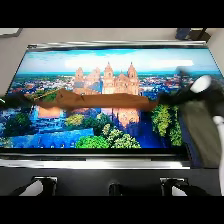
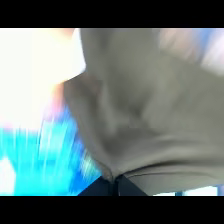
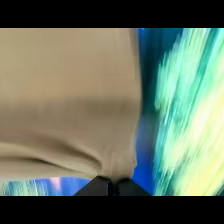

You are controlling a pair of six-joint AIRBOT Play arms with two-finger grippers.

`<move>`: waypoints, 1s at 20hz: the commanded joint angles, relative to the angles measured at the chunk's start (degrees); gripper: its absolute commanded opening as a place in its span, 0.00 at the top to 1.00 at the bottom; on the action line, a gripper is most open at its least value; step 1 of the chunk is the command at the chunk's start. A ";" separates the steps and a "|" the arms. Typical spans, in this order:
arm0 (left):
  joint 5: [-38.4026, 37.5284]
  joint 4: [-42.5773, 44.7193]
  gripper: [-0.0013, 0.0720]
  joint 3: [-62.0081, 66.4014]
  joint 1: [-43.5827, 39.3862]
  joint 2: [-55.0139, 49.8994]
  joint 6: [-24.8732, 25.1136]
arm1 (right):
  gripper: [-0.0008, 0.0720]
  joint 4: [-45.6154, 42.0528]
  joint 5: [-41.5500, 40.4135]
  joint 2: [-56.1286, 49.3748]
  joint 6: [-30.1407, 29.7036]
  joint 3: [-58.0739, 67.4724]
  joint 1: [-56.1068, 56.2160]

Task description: Fold the shirts.

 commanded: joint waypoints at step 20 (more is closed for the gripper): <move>-9.11 2.73 0.95 36.94 0.07 10.71 -11.34 | 0.92 -17.57 23.87 17.57 5.86 27.08 0.07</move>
